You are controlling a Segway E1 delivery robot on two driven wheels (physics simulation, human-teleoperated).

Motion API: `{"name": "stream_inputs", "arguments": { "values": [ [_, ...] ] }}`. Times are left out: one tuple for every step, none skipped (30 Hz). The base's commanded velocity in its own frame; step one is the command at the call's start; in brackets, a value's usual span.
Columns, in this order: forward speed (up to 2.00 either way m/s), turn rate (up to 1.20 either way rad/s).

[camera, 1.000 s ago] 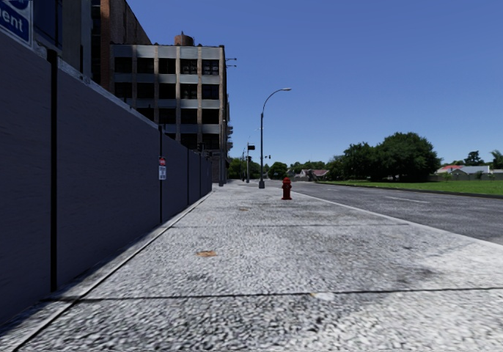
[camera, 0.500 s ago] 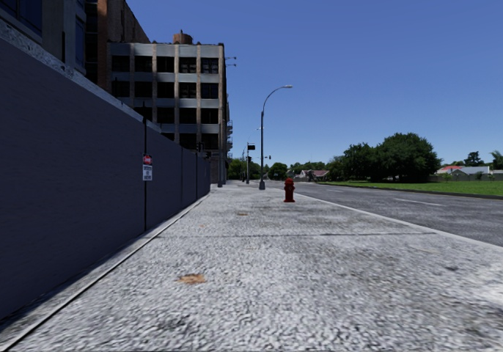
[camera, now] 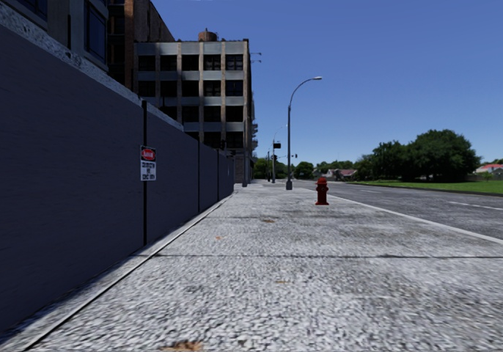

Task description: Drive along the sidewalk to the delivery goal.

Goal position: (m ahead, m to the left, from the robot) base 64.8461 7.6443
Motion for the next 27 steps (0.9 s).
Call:
{"name": "stream_inputs", "arguments": {
  "values": [
    [2.00, 0.00],
    [2.00, 0.00],
    [2.00, 0.00],
    [2.00, 0.00],
    [2.00, 0.00],
    [1.99, 0.00],
    [1.98, 0.00],
    [1.97, 0.00],
    [1.97, 0.00],
    [1.96, 0.00],
    [1.94, 0.00],
    [1.94, 0.00],
    [1.91, 0.00],
    [1.88, 0.00],
    [1.87, 0.00],
    [1.85, 0.00],
    [1.84, -0.37],
    [1.80, -0.67],
    [1.80, -0.67],
    [1.76, -0.91],
    [1.75, -0.99],
    [1.75, -0.17],
    [1.75, 0.00],
    [1.74, 0.00],
    [1.74, 0.00],
    [1.74, 0.00],
    [1.74, 0.00]
  ]
}}
